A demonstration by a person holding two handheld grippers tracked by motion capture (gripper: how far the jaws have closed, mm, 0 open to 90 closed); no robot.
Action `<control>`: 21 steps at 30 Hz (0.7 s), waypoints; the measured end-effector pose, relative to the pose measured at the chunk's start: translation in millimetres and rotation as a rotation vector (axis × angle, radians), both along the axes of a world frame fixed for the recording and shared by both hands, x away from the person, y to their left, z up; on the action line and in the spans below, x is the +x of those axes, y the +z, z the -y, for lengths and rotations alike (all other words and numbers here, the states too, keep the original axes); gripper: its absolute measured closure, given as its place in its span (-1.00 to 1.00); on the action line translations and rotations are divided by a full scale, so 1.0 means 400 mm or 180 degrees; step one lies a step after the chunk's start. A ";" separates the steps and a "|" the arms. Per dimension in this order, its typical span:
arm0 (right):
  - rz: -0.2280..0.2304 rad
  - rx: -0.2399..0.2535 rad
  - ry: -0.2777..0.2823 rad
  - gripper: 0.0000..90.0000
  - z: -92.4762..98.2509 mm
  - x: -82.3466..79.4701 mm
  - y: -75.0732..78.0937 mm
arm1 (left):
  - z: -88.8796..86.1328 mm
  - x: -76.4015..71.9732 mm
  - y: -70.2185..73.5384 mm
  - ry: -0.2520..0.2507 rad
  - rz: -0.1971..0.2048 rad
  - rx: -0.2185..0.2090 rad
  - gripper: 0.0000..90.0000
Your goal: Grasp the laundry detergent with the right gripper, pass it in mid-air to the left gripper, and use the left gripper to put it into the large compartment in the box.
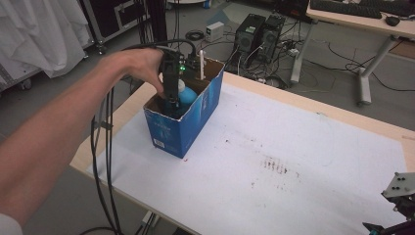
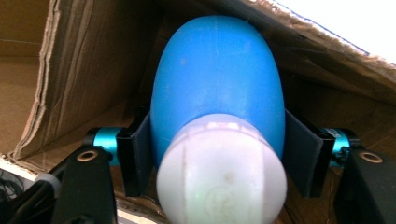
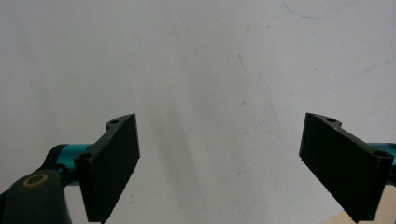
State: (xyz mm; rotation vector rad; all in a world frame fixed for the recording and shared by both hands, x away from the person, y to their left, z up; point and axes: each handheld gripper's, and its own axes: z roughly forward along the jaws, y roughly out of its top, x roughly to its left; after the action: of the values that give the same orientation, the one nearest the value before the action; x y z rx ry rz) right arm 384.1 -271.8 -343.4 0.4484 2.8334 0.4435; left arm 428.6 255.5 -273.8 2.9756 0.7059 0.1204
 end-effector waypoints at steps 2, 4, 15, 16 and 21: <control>-0.0004 -0.0001 -0.0011 -0.74 0.000 -0.001 0.000 | 0.000 0.000 -0.001 0.0021 0.0006 0.0007 -0.28; -0.0011 0.0001 -0.0009 -0.74 0.000 -0.003 -0.001 | -0.002 0.000 0.001 0.0031 0.0016 -0.0011 -0.30; -0.0005 0.0002 0.0010 -0.74 0.001 -0.005 -0.002 | -0.016 -0.001 0.013 0.0147 0.0075 -0.0070 -0.39; -0.0006 0.0002 0.0008 -0.74 0.001 -0.005 -0.003 | -0.016 -0.001 0.015 0.0147 0.0083 -0.0078 -0.44; -0.0006 -0.0013 0.0000 -0.74 0.001 -0.006 -0.003 | -0.015 -0.003 0.027 0.0159 0.0110 -0.0063 -0.45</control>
State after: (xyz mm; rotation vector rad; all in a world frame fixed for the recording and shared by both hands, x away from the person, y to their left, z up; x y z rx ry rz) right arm 381.5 -272.3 -344.7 0.4483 2.8356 0.4375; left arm 427.5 261.5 -263.0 2.9306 0.7731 0.1665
